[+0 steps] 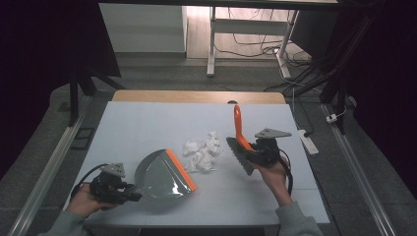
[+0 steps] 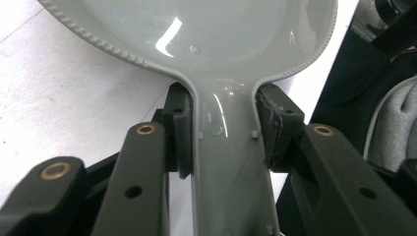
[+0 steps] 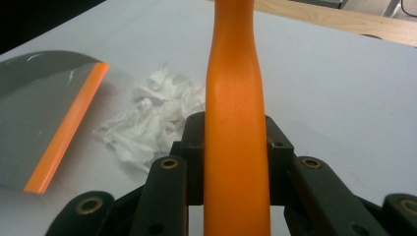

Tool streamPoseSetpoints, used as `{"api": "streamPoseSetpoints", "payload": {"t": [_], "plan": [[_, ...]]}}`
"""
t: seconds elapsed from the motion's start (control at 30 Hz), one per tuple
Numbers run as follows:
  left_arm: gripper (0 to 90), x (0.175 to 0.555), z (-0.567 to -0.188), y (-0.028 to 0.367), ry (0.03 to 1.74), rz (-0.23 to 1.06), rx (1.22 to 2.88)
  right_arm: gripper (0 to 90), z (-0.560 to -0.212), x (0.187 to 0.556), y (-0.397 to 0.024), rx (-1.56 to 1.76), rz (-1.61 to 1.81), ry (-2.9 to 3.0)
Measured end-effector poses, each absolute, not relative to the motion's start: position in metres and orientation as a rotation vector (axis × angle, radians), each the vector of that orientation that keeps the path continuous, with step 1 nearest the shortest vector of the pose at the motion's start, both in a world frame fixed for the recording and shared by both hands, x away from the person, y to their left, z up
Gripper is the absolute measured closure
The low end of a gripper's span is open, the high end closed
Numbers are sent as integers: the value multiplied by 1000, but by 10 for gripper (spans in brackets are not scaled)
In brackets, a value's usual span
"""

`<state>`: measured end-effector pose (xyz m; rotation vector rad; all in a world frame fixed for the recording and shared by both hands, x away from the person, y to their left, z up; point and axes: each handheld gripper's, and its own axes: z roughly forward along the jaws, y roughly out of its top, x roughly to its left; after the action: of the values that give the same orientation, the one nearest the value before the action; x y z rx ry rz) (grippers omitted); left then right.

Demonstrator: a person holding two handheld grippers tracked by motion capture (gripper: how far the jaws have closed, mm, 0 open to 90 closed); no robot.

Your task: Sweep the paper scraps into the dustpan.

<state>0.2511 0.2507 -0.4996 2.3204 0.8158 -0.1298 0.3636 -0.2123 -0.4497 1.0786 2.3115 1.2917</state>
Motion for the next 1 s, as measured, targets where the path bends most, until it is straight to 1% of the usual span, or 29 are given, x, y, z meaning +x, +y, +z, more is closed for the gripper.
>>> {"api": "streamPoseSetpoints", "payload": {"t": [0.47,0.77,1.0], "plan": [[617,252,-501,251,819,-132,2336,702,-448,404,-190,1144,1246,2274],[617,253,-502,248,819,-143,2349,702,-455,431,-176,1167,1163,2298],[617,255,-502,252,854,-143,2338,702,-463,449,-167,1179,1111,2317]]}}
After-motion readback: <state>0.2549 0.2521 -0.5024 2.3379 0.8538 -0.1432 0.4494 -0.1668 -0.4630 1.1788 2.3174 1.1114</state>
